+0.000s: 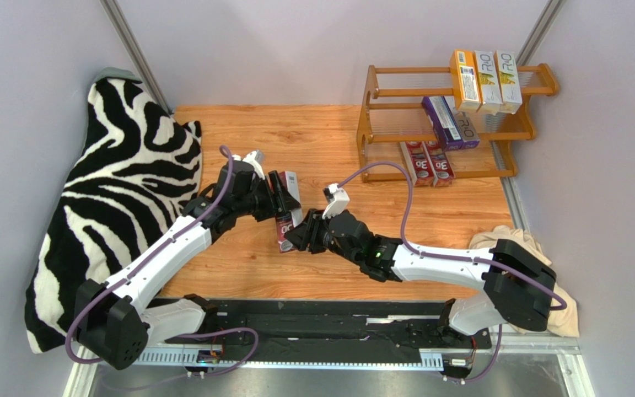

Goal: Place and organize the toothpastes onto the shelf
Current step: Pick up the toothpaste from the center of the board.

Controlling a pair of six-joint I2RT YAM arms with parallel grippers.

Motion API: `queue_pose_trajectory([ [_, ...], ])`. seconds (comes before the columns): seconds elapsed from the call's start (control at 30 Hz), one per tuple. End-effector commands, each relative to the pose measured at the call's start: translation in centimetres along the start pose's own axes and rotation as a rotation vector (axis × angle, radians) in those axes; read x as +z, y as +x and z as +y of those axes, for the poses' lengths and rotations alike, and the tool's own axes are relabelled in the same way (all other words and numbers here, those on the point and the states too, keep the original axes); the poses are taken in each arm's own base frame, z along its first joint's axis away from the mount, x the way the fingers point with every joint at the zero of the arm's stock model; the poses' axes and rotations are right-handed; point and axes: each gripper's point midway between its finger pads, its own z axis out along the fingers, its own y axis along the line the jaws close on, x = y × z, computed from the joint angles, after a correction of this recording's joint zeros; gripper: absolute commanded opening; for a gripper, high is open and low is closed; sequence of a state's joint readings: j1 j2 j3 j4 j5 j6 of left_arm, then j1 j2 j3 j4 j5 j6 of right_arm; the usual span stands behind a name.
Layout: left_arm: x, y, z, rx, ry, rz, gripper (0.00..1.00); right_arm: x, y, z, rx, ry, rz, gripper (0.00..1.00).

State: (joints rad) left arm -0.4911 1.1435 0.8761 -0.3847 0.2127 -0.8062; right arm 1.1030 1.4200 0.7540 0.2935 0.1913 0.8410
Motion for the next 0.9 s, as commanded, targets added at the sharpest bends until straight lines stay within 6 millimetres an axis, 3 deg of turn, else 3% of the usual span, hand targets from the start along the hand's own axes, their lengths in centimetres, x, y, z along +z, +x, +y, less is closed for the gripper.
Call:
queue_pose_trajectory([
  [0.0, -2.2, -2.0, -3.9, 0.03, 0.131, -0.061, 0.53, -0.1, -0.1, 0.2, -0.007, -0.007, -0.005, 0.34],
  [0.17, -2.5, -1.9, -3.2, 0.058, 0.104, -0.067, 0.65, -0.5, 0.0, -0.7, 0.004, 0.026, -0.007, 0.31],
  [0.27, -2.8, -2.1, -2.3, 0.099, 0.066, -0.088, 0.78, -1.0, -0.4, -1.1, 0.013, 0.035, -0.017, 0.3],
  [0.3, -3.1, -2.4, -2.0, 0.105, 0.049, -0.113, 0.9, -1.1, -0.3, -1.5, 0.016, 0.041, -0.016, 0.29],
  [0.4, -3.9, -2.8, -2.0, 0.143, 0.063, -0.162, 0.99, -1.6, -0.7, -2.3, 0.029, 0.045, -0.015, 0.29],
  [0.63, -5.9, -3.5, -2.6, 0.247, 0.149, -0.219, 0.99, -3.7, -2.8, -4.6, 0.041, 0.016, -0.026, 0.29],
  [0.87, -6.2, -1.2, -5.9, 0.241, 0.659, -0.136, 0.99, -8.1, -4.6, -1.5, -0.041, -0.213, 0.021, 0.3],
])
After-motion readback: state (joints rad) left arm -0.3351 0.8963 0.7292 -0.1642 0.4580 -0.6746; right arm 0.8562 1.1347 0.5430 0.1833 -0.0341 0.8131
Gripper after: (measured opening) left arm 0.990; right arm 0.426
